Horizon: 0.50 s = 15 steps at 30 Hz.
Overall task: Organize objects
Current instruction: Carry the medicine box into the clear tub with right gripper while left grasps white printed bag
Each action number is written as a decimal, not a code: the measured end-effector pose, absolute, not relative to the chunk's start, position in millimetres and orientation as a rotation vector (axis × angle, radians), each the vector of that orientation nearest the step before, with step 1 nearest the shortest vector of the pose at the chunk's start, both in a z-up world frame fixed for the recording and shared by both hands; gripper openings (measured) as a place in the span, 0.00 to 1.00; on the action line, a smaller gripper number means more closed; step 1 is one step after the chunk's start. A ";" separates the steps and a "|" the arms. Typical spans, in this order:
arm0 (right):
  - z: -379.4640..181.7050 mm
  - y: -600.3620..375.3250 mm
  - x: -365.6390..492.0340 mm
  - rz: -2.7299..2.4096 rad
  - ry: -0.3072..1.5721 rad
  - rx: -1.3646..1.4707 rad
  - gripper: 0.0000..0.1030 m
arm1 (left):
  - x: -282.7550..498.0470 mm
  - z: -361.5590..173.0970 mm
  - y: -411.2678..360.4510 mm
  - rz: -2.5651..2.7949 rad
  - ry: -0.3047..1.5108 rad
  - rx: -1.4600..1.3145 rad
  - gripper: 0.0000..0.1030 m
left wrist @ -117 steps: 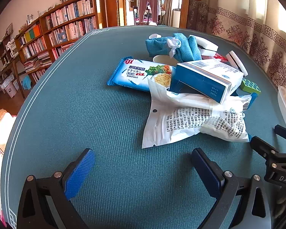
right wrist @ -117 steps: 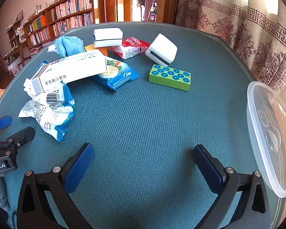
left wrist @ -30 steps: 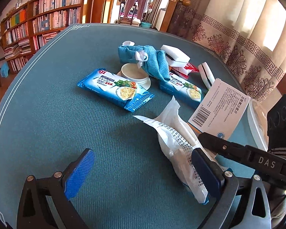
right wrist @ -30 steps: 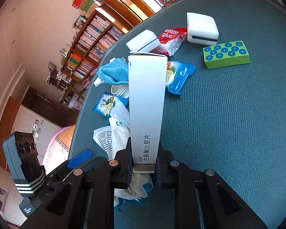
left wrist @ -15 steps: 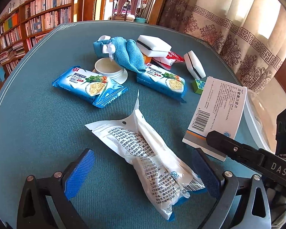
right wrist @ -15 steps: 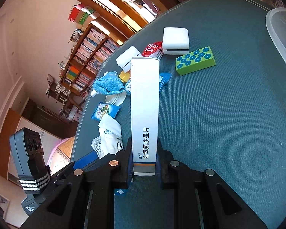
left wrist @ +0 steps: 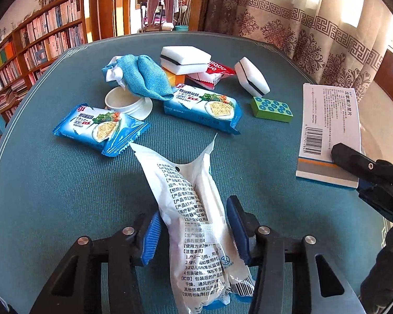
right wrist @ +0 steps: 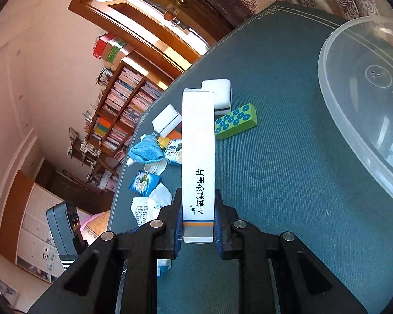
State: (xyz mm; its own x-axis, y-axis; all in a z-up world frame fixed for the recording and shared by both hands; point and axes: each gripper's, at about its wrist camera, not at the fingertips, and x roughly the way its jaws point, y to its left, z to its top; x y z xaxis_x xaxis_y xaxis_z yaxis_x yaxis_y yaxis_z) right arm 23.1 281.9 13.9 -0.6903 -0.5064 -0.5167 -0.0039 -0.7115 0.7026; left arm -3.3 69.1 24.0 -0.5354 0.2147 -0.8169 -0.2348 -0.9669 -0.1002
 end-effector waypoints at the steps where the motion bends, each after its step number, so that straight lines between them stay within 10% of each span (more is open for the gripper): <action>1: 16.9 286.3 23.5 -2.460 -1.017 1.037 0.19 | -3.1 24.8 72.0 2.544 0.043 -1.345 0.46; 15: 37.8 396.4 50.8 -2.725 -1.272 0.873 0.19 | -3.2 41.2 106.3 2.503 0.134 -1.261 0.42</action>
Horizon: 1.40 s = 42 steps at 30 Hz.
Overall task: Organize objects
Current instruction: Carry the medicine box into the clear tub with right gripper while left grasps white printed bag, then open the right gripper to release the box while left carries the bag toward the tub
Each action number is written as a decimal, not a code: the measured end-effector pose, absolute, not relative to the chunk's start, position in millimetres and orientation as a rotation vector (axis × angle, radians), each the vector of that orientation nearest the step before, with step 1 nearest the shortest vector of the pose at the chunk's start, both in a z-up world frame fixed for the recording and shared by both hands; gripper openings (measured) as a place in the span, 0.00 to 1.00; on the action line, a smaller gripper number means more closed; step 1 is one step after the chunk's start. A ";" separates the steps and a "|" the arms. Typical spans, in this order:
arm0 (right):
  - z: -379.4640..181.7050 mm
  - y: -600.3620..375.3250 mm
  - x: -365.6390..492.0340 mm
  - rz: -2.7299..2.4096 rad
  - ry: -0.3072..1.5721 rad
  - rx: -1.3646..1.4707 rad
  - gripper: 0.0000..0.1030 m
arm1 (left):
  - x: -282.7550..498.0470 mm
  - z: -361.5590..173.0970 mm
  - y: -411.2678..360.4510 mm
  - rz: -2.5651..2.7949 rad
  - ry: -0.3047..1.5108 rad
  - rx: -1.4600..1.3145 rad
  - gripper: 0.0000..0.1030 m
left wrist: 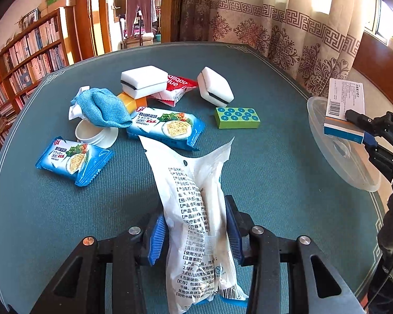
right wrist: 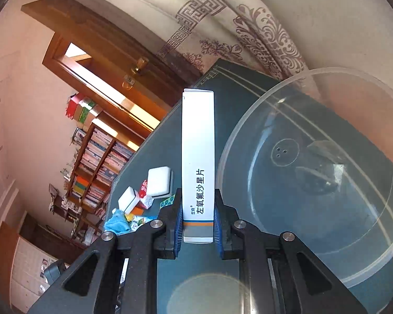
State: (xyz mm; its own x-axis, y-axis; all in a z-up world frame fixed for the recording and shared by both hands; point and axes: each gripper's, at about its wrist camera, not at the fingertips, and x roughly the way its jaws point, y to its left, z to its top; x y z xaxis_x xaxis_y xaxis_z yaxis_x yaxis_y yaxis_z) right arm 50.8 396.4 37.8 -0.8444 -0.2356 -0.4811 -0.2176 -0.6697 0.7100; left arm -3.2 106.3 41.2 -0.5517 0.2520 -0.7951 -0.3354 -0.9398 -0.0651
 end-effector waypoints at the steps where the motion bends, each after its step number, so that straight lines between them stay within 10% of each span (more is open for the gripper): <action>1: 34.4 404.0 52.6 -2.734 -1.298 0.876 0.20 | -4.2 42.0 107.7 2.502 0.137 -1.259 0.42; 14: 8.5 439.8 27.6 -2.803 -1.401 1.020 0.21 | -11.0 51.6 130.1 2.472 0.166 -1.228 0.42; 20: 27.1 428.1 40.1 -3.122 -1.114 0.968 0.55 | -14.4 54.9 141.4 2.454 0.178 -1.224 0.42; 42: 26.4 427.8 92.5 -3.298 -0.851 1.098 0.56 | -20.2 98.2 230.7 2.316 0.240 -1.047 0.42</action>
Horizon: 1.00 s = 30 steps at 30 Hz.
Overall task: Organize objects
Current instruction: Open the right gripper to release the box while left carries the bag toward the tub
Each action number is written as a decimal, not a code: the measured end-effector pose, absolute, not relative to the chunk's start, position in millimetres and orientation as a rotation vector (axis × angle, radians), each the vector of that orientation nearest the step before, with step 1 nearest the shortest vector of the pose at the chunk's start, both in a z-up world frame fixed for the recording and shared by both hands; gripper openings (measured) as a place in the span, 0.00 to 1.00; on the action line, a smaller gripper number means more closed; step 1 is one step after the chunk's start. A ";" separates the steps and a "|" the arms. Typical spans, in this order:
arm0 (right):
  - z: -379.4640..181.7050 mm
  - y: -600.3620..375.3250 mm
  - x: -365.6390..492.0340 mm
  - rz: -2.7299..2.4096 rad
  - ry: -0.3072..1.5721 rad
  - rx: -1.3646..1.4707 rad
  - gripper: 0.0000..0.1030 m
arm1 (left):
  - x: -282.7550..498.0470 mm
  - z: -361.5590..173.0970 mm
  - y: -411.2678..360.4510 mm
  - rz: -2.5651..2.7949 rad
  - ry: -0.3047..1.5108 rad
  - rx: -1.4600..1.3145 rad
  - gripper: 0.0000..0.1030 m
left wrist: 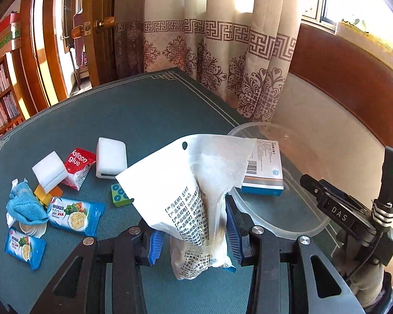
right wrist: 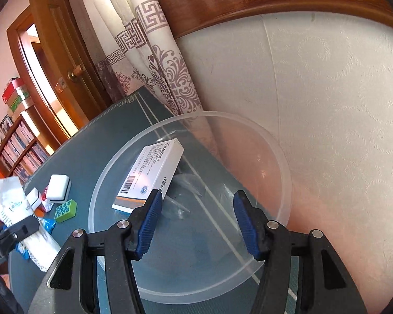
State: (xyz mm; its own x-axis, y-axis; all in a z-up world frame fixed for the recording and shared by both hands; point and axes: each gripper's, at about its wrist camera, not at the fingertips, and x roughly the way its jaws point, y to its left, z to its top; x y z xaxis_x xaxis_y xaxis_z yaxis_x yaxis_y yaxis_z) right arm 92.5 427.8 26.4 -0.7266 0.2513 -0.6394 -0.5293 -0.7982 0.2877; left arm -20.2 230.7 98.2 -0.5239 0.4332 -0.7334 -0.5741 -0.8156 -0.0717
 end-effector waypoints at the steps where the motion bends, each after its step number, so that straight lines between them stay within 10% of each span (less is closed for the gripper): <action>1: 26.8 427.3 94.1 2.496 0.616 -0.834 0.56 | -21.2 101.3 236.1 2.311 0.248 -1.033 0.42; 24: 24.3 432.3 99.3 2.553 0.574 -0.823 0.56 | -52.2 92.2 350.3 2.177 0.374 -0.993 0.43; 30: 22.7 428.5 97.9 2.567 0.566 -0.836 0.56 | -55.7 92.5 351.4 2.151 0.290 -0.969 0.86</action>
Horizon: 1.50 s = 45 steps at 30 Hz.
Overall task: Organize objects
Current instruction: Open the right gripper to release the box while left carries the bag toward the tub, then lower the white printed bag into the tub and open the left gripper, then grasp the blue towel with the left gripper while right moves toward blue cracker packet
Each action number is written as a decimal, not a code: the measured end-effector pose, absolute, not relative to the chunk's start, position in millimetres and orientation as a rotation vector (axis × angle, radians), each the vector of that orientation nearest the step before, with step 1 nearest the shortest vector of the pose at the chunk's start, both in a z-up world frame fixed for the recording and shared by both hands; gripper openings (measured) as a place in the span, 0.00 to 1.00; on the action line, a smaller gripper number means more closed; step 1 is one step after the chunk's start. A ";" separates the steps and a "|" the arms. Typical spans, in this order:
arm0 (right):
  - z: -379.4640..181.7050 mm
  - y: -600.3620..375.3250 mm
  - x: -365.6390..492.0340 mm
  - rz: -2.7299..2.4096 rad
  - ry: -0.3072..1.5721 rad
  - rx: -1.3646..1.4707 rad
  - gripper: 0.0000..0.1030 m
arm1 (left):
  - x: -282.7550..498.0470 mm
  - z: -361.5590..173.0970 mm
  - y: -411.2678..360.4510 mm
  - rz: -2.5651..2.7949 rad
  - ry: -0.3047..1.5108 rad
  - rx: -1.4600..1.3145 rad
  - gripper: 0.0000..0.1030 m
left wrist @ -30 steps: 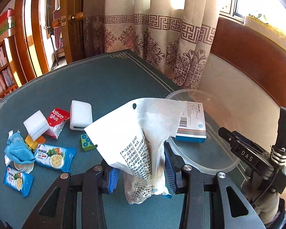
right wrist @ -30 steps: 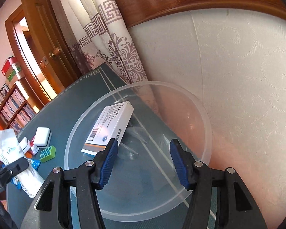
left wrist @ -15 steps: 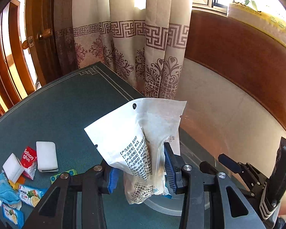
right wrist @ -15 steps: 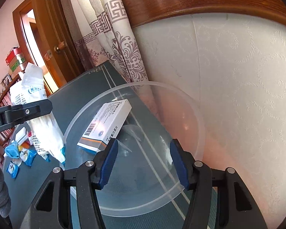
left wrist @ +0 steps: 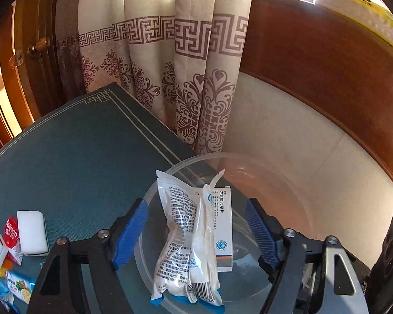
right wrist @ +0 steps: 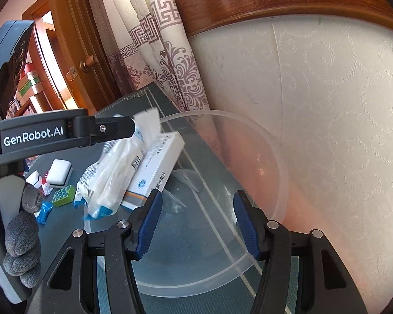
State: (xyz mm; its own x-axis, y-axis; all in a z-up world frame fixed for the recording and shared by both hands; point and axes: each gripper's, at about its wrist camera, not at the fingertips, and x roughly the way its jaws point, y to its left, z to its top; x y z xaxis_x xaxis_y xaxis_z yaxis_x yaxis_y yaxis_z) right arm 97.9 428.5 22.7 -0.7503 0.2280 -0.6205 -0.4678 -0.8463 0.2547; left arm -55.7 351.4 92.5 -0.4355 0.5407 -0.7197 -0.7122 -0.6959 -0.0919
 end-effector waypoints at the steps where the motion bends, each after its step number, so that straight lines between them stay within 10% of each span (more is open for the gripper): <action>1: 22.5 427.7 98.1 2.569 0.566 -0.838 0.56 | -55.2 93.8 349.6 2.155 0.283 -0.963 0.87; 45: 51.2 326.9 80.6 2.795 0.377 -0.900 0.65 | -53.6 75.5 135.8 2.618 0.076 -1.107 1.00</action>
State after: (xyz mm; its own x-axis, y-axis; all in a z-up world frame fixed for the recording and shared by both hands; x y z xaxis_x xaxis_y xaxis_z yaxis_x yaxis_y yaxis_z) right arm 80.6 326.9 51.2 -0.8003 0.0936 -0.5923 -0.2472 -0.9514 0.1836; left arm -53.6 135.8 75.5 -0.6592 0.2501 -0.7092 -0.2909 -0.9545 -0.0661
